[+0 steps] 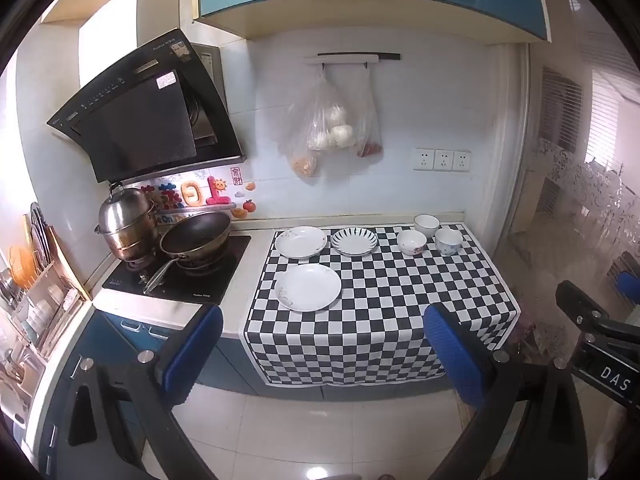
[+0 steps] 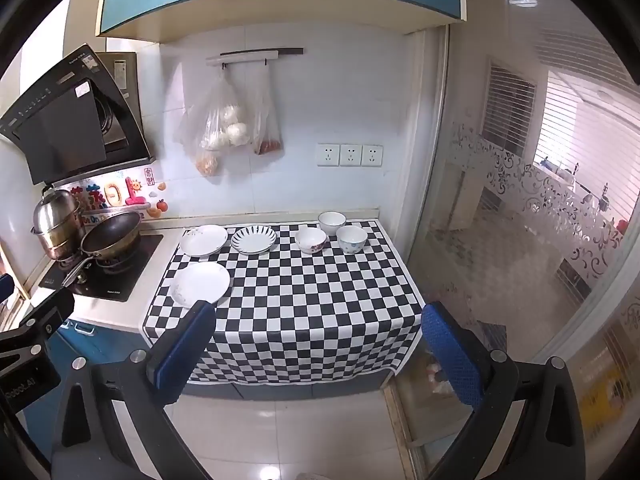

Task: Organize plates and bowls

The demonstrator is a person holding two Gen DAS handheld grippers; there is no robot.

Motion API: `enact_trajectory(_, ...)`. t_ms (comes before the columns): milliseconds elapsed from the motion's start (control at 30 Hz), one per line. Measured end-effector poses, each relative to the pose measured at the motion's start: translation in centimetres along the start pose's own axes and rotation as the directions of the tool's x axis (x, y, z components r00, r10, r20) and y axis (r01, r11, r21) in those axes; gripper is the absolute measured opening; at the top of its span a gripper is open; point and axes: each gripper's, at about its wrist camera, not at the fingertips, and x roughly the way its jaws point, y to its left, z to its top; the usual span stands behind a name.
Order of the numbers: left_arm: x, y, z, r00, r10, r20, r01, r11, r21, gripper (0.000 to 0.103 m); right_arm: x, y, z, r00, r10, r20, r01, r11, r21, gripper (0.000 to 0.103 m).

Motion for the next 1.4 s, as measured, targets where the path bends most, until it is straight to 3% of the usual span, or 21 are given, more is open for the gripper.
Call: enact_trajectory(1400,0.6,0.5,-0.1,1.0,-0.007,-0.009,0.007,1.0,-0.003,0.103,0.0,0.5,0.6,1.0,0.016,0.0,-0.016,1.0,0.004,0.103)
